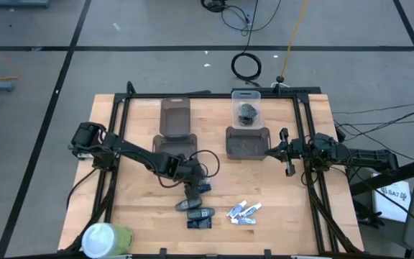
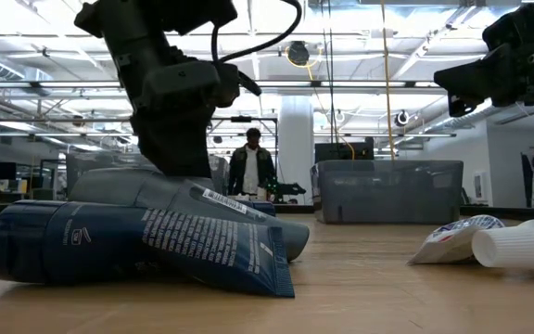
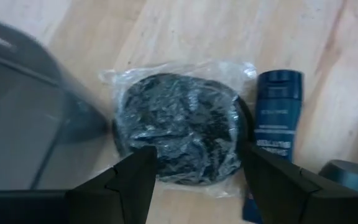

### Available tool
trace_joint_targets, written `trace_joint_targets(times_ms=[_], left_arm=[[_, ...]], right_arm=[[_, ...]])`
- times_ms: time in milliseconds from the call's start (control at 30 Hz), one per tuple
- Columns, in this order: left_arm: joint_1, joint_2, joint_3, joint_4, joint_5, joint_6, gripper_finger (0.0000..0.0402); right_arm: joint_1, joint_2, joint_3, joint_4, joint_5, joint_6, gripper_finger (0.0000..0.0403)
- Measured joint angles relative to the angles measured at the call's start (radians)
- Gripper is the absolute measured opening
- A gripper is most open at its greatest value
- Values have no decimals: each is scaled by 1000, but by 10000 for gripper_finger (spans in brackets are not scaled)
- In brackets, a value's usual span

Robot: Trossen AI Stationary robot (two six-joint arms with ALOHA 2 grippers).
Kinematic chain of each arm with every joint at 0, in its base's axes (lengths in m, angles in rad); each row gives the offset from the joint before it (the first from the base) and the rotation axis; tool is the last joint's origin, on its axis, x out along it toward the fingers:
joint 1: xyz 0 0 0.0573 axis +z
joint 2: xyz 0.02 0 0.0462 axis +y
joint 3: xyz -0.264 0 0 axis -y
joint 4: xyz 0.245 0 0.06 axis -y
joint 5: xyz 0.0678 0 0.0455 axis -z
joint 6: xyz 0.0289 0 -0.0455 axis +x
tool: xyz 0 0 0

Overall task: Pick & Place Travel size toiletries
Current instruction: Put the black hairbrush into the transparent bin

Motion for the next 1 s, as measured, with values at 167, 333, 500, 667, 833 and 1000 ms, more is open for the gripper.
trace_joint_targets(times_ms=[167, 333, 500, 667, 833, 1000], left_arm=[[2, 0, 0, 2, -33, 5, 234], [1, 0, 0, 1, -49, -9, 234], [-3, 11, 0, 4, -84, -22, 234], [-13, 25, 0, 4, -96, -22, 234], [-20, 60, 3, 11, -88, -14, 234], [-30, 95, 1, 29, -62, -29, 234]], right_arm=[[0, 0, 0, -1, 0, 0, 4], [0, 0, 0, -1, 0, 0, 4], [0, 0, 0, 0, 0, 0, 4], [0, 0, 0, -1, 0, 0, 4], [0, 0, 0, 0, 0, 0, 4], [0, 2, 0, -4, 0, 0, 4]])
